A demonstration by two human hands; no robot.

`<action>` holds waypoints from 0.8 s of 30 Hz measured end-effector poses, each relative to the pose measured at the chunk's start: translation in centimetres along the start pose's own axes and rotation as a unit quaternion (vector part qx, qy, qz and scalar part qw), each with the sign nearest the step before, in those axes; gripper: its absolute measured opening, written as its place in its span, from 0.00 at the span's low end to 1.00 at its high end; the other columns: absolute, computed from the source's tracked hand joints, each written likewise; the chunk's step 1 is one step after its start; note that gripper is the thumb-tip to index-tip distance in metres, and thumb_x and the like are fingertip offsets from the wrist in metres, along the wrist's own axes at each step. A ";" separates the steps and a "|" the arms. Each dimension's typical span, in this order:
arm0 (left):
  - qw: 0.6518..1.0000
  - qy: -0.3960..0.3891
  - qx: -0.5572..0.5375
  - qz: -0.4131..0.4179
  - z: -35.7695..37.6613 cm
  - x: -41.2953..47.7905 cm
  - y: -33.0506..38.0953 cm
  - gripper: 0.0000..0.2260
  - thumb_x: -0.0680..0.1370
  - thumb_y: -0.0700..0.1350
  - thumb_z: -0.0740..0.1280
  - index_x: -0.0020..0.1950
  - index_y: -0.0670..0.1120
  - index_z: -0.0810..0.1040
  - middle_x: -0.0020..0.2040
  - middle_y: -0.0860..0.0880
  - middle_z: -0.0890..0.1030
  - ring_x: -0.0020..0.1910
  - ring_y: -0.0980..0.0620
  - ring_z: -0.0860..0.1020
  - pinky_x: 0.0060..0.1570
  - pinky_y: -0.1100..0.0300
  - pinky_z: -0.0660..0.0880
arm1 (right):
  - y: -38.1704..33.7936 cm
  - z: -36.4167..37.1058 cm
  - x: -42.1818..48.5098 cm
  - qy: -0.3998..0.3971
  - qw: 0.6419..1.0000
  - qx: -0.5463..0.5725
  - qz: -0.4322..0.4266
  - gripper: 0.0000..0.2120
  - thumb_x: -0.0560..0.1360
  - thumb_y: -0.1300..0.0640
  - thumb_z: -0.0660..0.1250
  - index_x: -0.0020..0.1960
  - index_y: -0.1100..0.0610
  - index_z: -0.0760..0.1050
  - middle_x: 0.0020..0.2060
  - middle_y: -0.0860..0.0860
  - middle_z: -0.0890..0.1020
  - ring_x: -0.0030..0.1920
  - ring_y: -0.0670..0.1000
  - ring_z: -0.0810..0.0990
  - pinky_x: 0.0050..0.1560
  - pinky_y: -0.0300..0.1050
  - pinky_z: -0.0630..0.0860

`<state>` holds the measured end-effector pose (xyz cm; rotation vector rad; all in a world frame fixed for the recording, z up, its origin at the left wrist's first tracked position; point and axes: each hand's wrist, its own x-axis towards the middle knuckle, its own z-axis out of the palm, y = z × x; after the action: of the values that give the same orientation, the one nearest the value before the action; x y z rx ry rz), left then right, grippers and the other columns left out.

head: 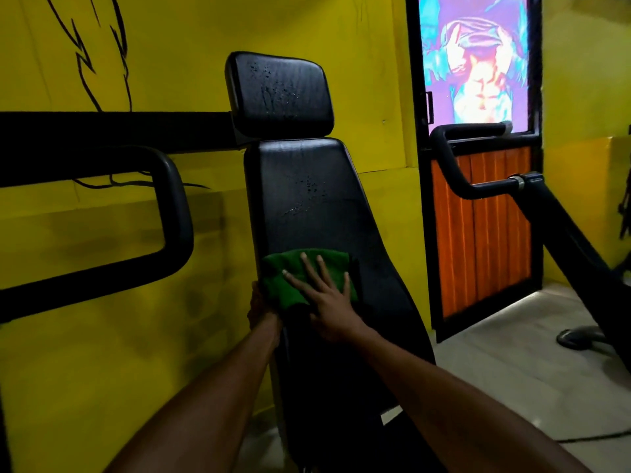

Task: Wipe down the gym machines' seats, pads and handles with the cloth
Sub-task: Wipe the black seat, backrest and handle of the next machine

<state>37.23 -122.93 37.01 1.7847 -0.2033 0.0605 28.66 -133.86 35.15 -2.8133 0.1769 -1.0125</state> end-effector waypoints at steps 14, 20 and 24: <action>0.993 0.081 -0.088 -0.020 1.2 5.6 5.0 0.28 0.85 0.58 0.48 0.72 0.38 0.69 0.71 0.36 0.70 0.68 0.38 0.70 0.68 0.49 0.64 | 2.4 0.5 4.8 0.150 0.988 0.005 -0.017 0.44 0.69 0.48 0.61 0.80 0.33 0.45 0.82 0.43 0.39 0.82 0.50 0.36 0.74 0.67 0.35; 0.997 0.078 -0.020 -0.016 1.2 4.9 5.6 0.27 0.85 0.56 0.47 0.73 0.37 0.67 0.71 0.35 0.69 0.69 0.38 0.69 0.66 0.51 0.63 | 1.8 -2.6 11.2 0.207 0.954 0.084 0.199 0.42 0.77 0.53 0.69 0.81 0.34 0.48 0.82 0.43 0.39 0.82 0.50 0.37 0.74 0.75 0.38; 0.995 0.072 0.040 0.054 0.8 4.8 4.9 0.21 0.84 0.51 0.58 0.72 0.41 0.69 0.69 0.37 0.72 0.65 0.36 0.73 0.64 0.46 0.71 | -0.3 -1.5 10.7 0.192 0.976 -0.026 -0.102 0.38 0.74 0.46 0.63 0.81 0.38 0.53 0.83 0.46 0.44 0.83 0.53 0.40 0.74 0.71 0.39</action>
<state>41.04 -125.26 42.26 1.8388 -0.1966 0.2769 35.94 -135.38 43.06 -2.6919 -0.0484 -1.6149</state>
